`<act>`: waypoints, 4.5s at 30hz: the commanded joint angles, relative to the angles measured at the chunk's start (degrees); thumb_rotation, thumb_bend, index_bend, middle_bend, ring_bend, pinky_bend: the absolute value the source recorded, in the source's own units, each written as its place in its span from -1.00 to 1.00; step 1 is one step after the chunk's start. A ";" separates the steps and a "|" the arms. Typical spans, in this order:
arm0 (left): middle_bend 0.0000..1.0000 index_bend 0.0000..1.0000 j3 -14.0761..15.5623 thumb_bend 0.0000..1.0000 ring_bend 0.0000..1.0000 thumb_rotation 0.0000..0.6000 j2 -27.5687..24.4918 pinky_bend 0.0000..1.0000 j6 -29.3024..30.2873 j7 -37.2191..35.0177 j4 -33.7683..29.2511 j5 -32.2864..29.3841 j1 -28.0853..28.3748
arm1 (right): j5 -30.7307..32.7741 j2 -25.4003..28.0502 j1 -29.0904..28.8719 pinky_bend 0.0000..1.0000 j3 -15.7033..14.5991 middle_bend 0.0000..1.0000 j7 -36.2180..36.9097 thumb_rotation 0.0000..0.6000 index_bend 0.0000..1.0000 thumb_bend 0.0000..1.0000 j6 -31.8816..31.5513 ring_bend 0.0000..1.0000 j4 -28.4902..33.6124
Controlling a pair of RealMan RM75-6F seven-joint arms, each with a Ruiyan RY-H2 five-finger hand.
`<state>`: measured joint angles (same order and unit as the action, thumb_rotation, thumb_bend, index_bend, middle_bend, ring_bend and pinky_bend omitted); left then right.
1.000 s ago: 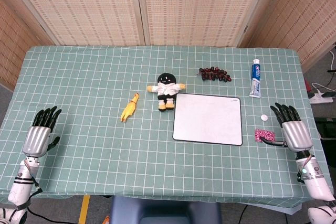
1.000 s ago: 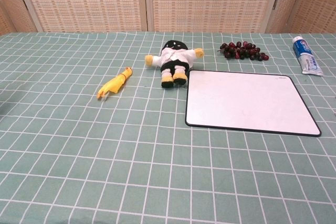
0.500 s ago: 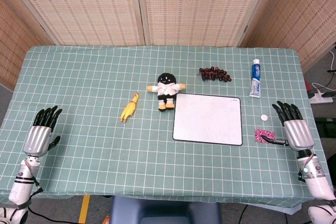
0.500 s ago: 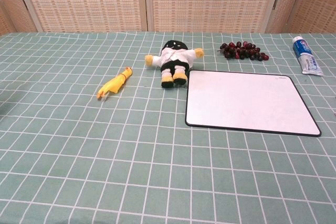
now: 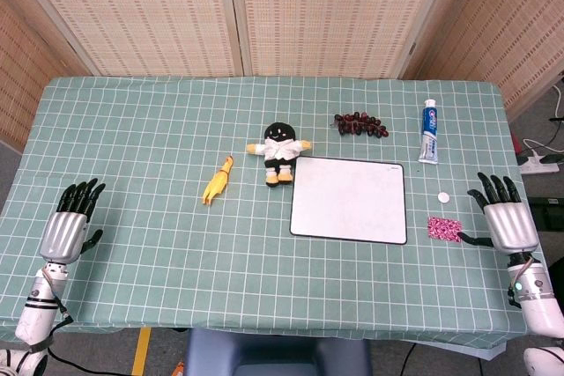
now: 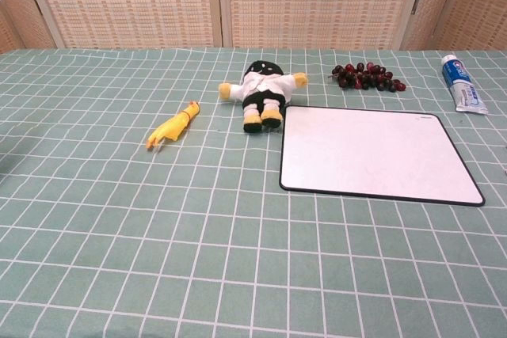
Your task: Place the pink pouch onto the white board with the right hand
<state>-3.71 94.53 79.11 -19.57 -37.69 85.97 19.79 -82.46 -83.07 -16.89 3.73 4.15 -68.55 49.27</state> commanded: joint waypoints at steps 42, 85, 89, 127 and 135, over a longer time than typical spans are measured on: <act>-1.00 -1.00 0.39 -0.56 -1.00 1.00 -0.70 -1.00 -0.90 -1.28 -0.87 0.25 0.05 | 13.08 5.58 -3.58 -1.00 0.51 -1.00 -16.17 0.83 -0.54 -0.41 16.68 -1.00 17.33; -1.00 -1.00 0.60 -0.56 -1.00 1.00 -1.14 -1.00 -1.69 -2.43 -1.40 0.34 0.28 | 17.29 4.06 -6.61 -1.00 0.47 -1.00 -14.23 0.83 -0.39 -0.42 22.81 -1.00 14.92; -1.00 -1.00 0.54 -0.56 -1.00 1.00 -1.21 -1.00 -1.95 -2.62 -1.48 0.23 0.34 | 17.60 4.01 -6.88 -1.00 0.44 -1.00 -14.43 0.83 -0.38 -0.42 23.20 -1.00 14.80; -1.00 -1.00 0.63 -0.56 -1.00 1.00 -1.67 -1.00 -3.25 -4.09 -2.11 0.09 0.71 | 18.14 4.46 -7.68 -1.00 0.51 -1.00 -14.50 0.87 -0.20 -0.41 22.75 -1.00 15.81; -1.00 -1.00 0.38 -0.56 -1.00 1.00 -1.81 -1.00 -3.31 -4.20 -2.04 -0.19 0.71 | 17.98 8.04 -11.00 -1.00 3.04 -1.00 -19.19 0.87 -0.19 -0.41 21.06 -1.00 23.46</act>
<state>-3.33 92.73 75.80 -23.77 -39.73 85.78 20.50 -64.67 -76.18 -26.51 5.66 -13.33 -47.05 70.67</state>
